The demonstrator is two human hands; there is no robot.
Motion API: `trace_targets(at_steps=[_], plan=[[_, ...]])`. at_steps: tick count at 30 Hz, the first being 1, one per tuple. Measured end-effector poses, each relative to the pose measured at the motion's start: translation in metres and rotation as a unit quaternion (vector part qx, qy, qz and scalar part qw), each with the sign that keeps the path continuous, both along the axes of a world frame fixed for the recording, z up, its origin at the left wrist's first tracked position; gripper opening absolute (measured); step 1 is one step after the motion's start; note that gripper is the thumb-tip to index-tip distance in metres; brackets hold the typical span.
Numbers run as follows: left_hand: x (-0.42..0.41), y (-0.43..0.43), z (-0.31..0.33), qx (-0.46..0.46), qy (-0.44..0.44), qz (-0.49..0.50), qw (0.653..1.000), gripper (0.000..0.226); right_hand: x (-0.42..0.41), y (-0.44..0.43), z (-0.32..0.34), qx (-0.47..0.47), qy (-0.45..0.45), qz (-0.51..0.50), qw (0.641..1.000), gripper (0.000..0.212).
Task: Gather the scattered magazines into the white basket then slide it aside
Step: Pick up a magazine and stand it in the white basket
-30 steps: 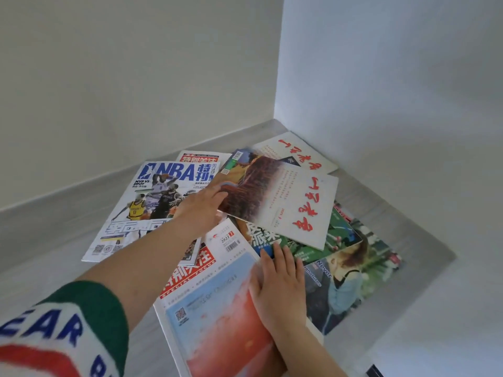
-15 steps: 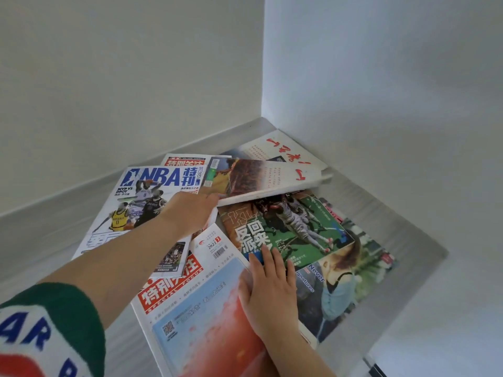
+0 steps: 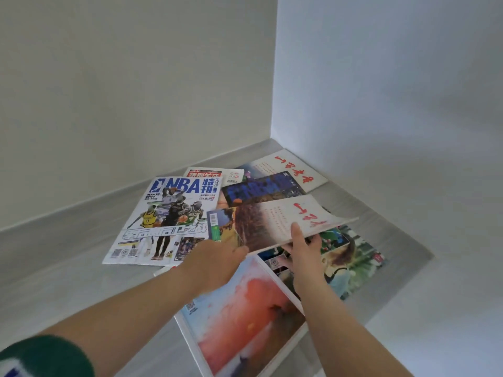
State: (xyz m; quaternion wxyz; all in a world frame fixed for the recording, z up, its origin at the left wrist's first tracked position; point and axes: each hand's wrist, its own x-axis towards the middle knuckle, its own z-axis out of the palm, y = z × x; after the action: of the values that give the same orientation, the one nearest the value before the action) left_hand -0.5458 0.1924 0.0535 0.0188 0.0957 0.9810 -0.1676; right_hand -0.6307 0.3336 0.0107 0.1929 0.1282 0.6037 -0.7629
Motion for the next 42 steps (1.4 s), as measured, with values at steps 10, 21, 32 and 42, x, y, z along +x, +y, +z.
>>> trace_targets(at_steps=[10, 21, 32, 42], plan=[[0.049, -0.029, -0.002, 0.302, 0.026, 0.170, 0.938, 0.032, 0.006, -0.006, 0.033, 0.114, 0.055, 0.011, 0.992, 0.042], [0.162, -0.172, 0.030, 0.536, 0.214, 0.377, 0.725, 0.056, 0.097, -0.117, 0.114, 0.080, 0.252, 0.198, 0.944, 0.036], [0.348, -0.315, 0.046, 0.578, 0.294, 0.481, 0.589, 0.048, 0.263, -0.296, 0.128, 0.092, 0.309, 0.406, 0.855, 0.031], [0.454, -0.413, 0.049, 0.461, 0.390, 0.505, 0.617, 0.011, 0.371, -0.437, 0.134, 0.124, 0.404, 0.434, 0.796, 0.046]])
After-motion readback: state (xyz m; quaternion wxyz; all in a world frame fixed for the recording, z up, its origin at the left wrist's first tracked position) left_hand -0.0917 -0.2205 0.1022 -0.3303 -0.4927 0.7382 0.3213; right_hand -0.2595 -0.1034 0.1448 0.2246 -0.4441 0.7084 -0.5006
